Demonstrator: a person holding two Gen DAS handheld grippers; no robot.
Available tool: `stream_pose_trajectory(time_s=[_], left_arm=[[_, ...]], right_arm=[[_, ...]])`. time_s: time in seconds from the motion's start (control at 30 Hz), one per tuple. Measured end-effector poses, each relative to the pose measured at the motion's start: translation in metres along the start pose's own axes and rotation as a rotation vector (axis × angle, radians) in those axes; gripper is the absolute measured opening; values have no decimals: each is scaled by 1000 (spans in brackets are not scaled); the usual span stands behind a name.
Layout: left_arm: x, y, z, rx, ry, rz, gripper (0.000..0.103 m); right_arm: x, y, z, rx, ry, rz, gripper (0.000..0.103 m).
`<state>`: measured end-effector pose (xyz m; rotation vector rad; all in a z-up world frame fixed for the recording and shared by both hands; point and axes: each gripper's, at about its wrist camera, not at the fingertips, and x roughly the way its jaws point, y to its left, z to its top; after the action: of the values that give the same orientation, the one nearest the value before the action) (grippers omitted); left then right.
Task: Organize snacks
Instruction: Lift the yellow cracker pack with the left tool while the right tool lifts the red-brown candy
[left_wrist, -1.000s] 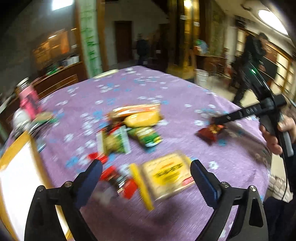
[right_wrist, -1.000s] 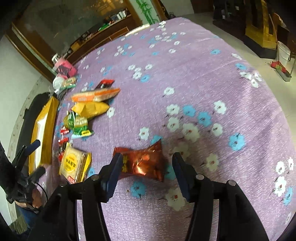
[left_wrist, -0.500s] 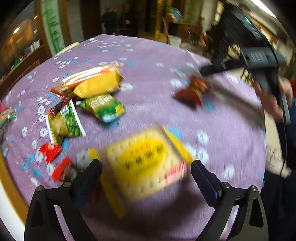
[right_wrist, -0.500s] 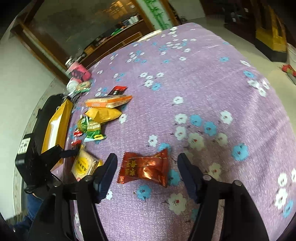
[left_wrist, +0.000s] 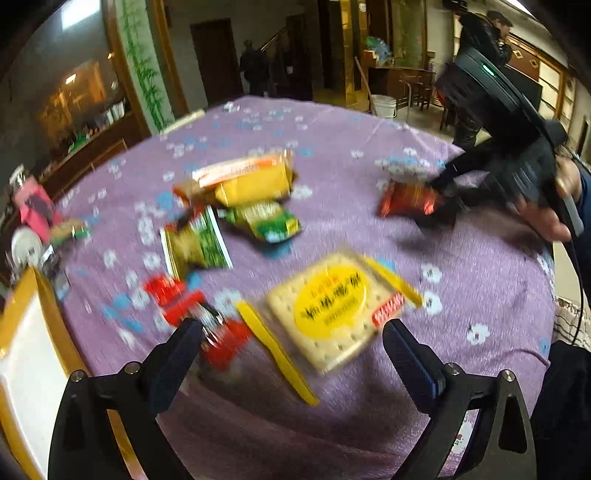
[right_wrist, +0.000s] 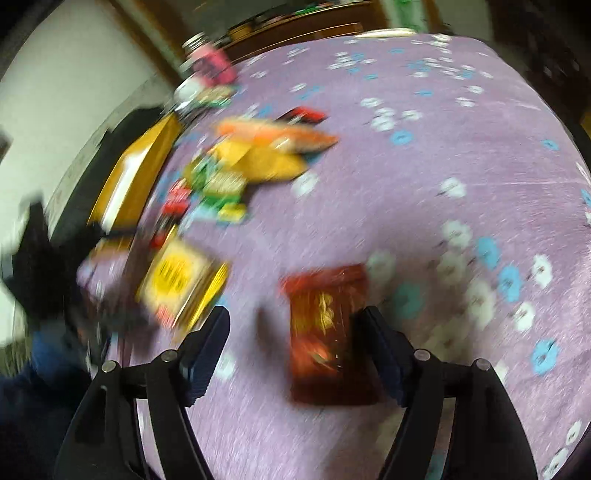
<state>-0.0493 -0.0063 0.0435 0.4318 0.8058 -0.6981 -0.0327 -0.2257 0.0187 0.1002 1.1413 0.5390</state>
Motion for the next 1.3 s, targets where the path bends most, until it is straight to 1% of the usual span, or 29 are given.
stream_pose_trajectory(time_s=[0.1, 0.17, 0.23, 0.3, 0.33, 0.4, 0.43, 0.47, 0.5, 0.57, 0.6, 0.63, 0.73, 0.77, 0.83, 0.87, 0.9, 0.93, 0.97, 1.03, 1.1, 1.13, 1.17, 1.3], left_arm=[[8, -7, 11, 103, 23, -26, 99], [17, -14, 15, 177, 51, -21, 100], [24, -15, 21, 217, 60, -79, 100], [27, -17, 22, 252, 107, -144, 101], [29, -17, 23, 278, 128, -162, 101], [34, -23, 20, 346, 169, -153, 101], [37, -28, 16, 377, 198, -171, 101], [38, -31, 14, 405, 194, -158, 102], [37, -33, 15, 409, 180, -151, 102], [40, -33, 18, 388, 182, -136, 102], [41, -32, 20, 372, 167, -113, 102], [44, -30, 22, 356, 161, -110, 102], [58, -20, 27, 175, 166, -145, 102], [61, -16, 26, 96, 168, -150, 102], [61, -16, 25, 13, 156, -129, 102], [58, -16, 21, -37, 143, -103, 102], [53, -21, 18, -75, 136, -57, 101], [50, -20, 17, -93, 136, -37, 96], [46, -22, 16, -117, 134, -13, 93], [42, -25, 13, -158, 136, 31, 93], [40, -27, 10, -164, 133, 33, 93], [45, -22, 13, -173, 131, 34, 93], [46, -20, 11, -185, 133, 32, 94], [54, -17, 17, -201, 135, 12, 93]], right_arm=[[-3, 13, -15, -41, 9, -18, 73], [-5, 14, -20, -39, 5, -30, 73], [-8, 14, -25, -33, -6, -32, 73], [-13, 11, -28, -20, -17, -38, 73], [-14, 10, -29, -15, -23, -39, 73], [-19, 7, -31, -3, -40, -34, 73], [-22, 5, -31, 2, -48, -28, 73], [-24, 4, -32, 3, -54, -24, 73], [-24, 4, -31, 3, -57, -26, 73], [-25, 3, -31, 6, -62, -35, 73], [-25, 2, -30, 9, -63, -38, 73], [-25, 1, -30, 11, -66, -42, 73], [-27, 2, -26, 12, -83, -90, 73], [-27, 2, -24, 24, -88, -101, 73], [-26, 2, -22, 36, -108, -130, 73], [-25, 3, -20, 31, -111, -165, 73], [-22, 5, -18, 23, -111, -197, 73], [-21, 6, -17, 14, -112, -213, 73], [-18, 8, -16, 10, -115, -225, 73], [-11, 7, -12, 25, -109, -240, 73], [-3, 4, -9, 50, -102, -273, 73], [-1, 3, -9, 57, -102, -281, 73], [0, 3, -9, 63, -123, -289, 73], [3, 2, -7, 75, -138, -316, 73]])
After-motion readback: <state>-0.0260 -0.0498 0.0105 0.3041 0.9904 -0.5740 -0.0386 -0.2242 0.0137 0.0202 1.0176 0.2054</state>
